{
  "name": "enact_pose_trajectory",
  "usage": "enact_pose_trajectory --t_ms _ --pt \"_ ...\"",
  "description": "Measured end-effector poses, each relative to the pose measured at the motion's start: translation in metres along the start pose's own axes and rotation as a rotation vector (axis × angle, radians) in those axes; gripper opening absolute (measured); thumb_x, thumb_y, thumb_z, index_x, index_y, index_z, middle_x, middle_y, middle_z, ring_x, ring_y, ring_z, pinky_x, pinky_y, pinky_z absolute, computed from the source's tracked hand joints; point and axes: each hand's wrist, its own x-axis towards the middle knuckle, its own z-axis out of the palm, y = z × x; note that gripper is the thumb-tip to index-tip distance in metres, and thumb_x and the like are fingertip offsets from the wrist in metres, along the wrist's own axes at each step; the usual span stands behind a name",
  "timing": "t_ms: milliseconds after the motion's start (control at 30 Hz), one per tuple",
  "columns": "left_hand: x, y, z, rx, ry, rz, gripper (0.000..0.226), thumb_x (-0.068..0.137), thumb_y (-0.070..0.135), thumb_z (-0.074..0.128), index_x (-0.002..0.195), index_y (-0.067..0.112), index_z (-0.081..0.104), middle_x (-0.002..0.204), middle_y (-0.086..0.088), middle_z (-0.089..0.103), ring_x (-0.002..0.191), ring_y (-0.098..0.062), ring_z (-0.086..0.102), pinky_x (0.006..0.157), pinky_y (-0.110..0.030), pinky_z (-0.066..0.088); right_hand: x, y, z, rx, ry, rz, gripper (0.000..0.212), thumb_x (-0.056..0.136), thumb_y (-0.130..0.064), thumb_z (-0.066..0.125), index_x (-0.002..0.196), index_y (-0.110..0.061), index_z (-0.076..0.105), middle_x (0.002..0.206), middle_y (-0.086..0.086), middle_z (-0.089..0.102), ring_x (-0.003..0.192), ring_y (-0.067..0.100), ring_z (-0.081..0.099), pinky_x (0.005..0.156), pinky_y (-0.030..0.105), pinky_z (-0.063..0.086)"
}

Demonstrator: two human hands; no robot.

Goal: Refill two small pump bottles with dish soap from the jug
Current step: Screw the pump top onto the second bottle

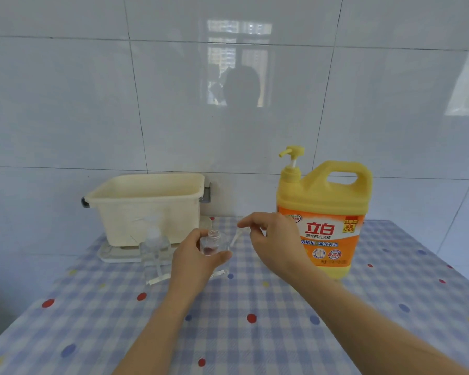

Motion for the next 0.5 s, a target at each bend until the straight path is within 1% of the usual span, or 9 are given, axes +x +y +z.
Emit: enact_pose_trajectory --t_ms 33,67,100,167,233,267,333,400,500 --pt "0.000 0.000 0.001 0.011 -0.003 -0.001 0.047 0.070 0.029 0.086 0.109 0.024 0.060 0.107 0.009 0.067 0.094 -0.011 0.066 0.080 -0.025 0.051 0.000 0.002 0.000 0.000 -0.001 0.010 0.033 0.093 -0.005 0.049 0.105 -0.021 0.074 0.113 -0.006 0.071 0.089 0.003 0.062 0.082 0.018 0.051" --pt "0.000 -0.001 0.002 0.010 -0.002 -0.003 0.050 0.070 0.031 0.085 0.112 0.025 0.059 0.110 0.009 0.066 0.096 -0.012 0.066 0.082 -0.027 0.052 -0.001 0.003 0.000 0.001 -0.003 0.018 0.033 0.093 -0.005 0.049 0.106 -0.022 0.074 0.113 -0.006 0.071 0.091 0.005 0.062 0.084 0.020 0.052" --pt "-0.001 -0.001 0.002 0.002 0.000 -0.003 0.051 0.070 0.031 0.085 0.113 0.025 0.059 0.111 0.010 0.066 0.097 -0.011 0.066 0.083 -0.027 0.052 -0.001 0.004 0.001 0.002 -0.005 0.025 0.033 0.093 -0.005 0.048 0.106 -0.022 0.074 0.113 -0.006 0.071 0.088 0.006 0.062 0.083 0.022 0.054" --pt "-0.003 -0.001 0.001 -0.012 -0.003 0.002 0.052 0.069 0.030 0.086 0.114 0.027 0.058 0.110 0.011 0.066 0.094 -0.006 0.065 0.079 -0.022 0.050 -0.003 0.007 0.001 -0.002 -0.002 0.047 0.034 0.092 -0.005 0.048 0.108 -0.021 0.073 0.113 -0.005 0.070 0.081 0.006 0.060 0.079 0.025 0.055" --pt "-0.006 -0.001 0.000 -0.021 -0.015 -0.003 0.057 0.069 0.031 0.086 0.117 0.027 0.057 0.110 0.012 0.065 0.092 0.000 0.061 0.074 -0.017 0.046 -0.004 0.009 0.003 -0.026 -0.003 0.066 0.036 0.092 -0.005 0.047 0.113 -0.022 0.071 0.114 -0.004 0.069 0.090 0.010 0.062 0.082 0.027 0.055" --pt "-0.007 -0.001 0.000 -0.028 -0.019 -0.007 0.059 0.069 0.031 0.086 0.119 0.028 0.056 0.112 0.012 0.064 0.093 -0.001 0.061 0.074 -0.017 0.045 -0.005 0.009 0.005 -0.054 -0.018 0.077 0.038 0.092 -0.006 0.047 0.118 -0.023 0.068 0.115 -0.003 0.068 0.097 0.012 0.062 0.085 0.028 0.054" --pt "-0.008 -0.003 0.000 -0.043 -0.022 -0.009 0.061 0.068 0.033 0.086 0.121 0.029 0.055 0.114 0.012 0.064 0.098 -0.006 0.061 0.077 -0.018 0.045 -0.005 0.008 0.008 -0.112 -0.076 0.112 0.042 0.092 -0.008 0.047 0.128 -0.026 0.060 0.121 -0.002 0.063 0.103 0.014 0.059 0.085 0.025 0.051" --pt "-0.008 -0.005 0.000 -0.051 -0.024 -0.009 0.062 0.068 0.033 0.086 0.121 0.030 0.055 0.116 0.012 0.063 0.101 -0.008 0.061 0.080 -0.020 0.045 -0.004 0.010 0.015 -0.104 -0.143 0.158 0.049 0.091 -0.006 0.047 0.136 -0.025 0.051 0.129 0.001 0.059 0.104 0.016 0.058 0.081 0.022 0.048" --pt "-0.007 -0.007 -0.001 -0.073 -0.018 -0.008 0.057 0.070 0.033 0.084 0.119 0.033 0.054 0.117 0.013 0.063 0.104 -0.008 0.061 0.084 -0.023 0.047 0.002 0.015 0.031 0.008 -0.215 0.274 0.057 0.092 -0.001 0.045 0.143 -0.025 0.041 0.139 0.003 0.051 0.094 0.017 0.058 0.063 0.019 0.046"
